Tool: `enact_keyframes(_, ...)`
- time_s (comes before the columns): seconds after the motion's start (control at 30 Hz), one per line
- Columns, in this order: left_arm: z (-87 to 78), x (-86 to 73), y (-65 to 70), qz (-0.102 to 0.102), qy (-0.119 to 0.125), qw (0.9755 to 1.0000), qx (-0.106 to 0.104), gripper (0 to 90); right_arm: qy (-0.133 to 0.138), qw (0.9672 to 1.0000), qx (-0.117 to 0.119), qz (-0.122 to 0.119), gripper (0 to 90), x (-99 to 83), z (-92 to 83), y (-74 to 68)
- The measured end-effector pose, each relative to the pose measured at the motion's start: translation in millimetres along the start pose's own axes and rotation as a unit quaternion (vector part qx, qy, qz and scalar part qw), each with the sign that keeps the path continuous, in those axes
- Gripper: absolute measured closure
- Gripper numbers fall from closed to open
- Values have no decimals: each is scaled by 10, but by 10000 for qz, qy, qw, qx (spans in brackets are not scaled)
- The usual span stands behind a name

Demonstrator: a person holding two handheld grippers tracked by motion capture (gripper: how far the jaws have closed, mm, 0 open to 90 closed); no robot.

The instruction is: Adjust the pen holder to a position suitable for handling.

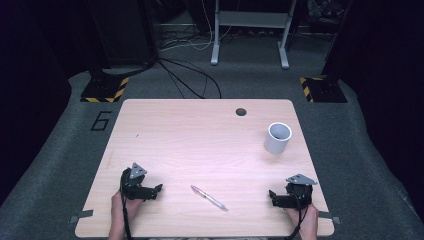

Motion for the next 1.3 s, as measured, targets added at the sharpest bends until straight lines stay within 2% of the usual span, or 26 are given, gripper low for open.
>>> enact_keyframes(0.33, 0, 0, -1, 1, -1, 10000, -2, 23, -44, 10000, -11, -12, 0, 12, 0, -8)
enact_keyframes(0.43, 0, 1, -1, 2, -2, 10000, -2, 23, -76, 9999, 2, -83, 0, 21, 4, 5)
enact_keyframes(0.47, 0, 1, -1, 2, -1, 10000, 0, 23, -129, 9999, 27, -13, 0, 24, 3, -8)
enact_keyframes(0.73, 0, 1, 0, -2, 1, 10000, -3, 23, -47, 9999, 158, 44, 0, 44, -7, -3)
enact_keyframes(0.8, 0, 1, -1, -1, -1, 10000, -1, 22, -97, 9998, 156, 39, 0, 54, -22, 2)
enact_keyframes(0.9, 1, 1, -1, -1, 3, 10000, -1, 23, -1, 9999, 140, 87, 0, 114, -40, 5)
enact_keyframes(0.97, 0, 1, -1, 1, -2, 10000, 0, 23, -58, 9998, 185, 55, 0, 127, -57, 11)
enact_keyframes(1.13, 0, 1, -1, 0, 1, 10000, 0, 23, -10, 9997, 230, 103, 0, 209, -89, 27)
enact_keyframes(1.3, 0, 1, -1, 0, -1, 10000, -1, 23, -17, 9996, 282, 41, 0, 312, -110, 75)
Point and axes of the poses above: each handheld gripper's, and its own axes: z roughly forward along the jaws, x roughly out of its top, y roughly to its right, the point moved 5 cm from there along z, roughly forward along the jaws, and after that the axes turned 2 degrees about -y, right-handed, at the moved point
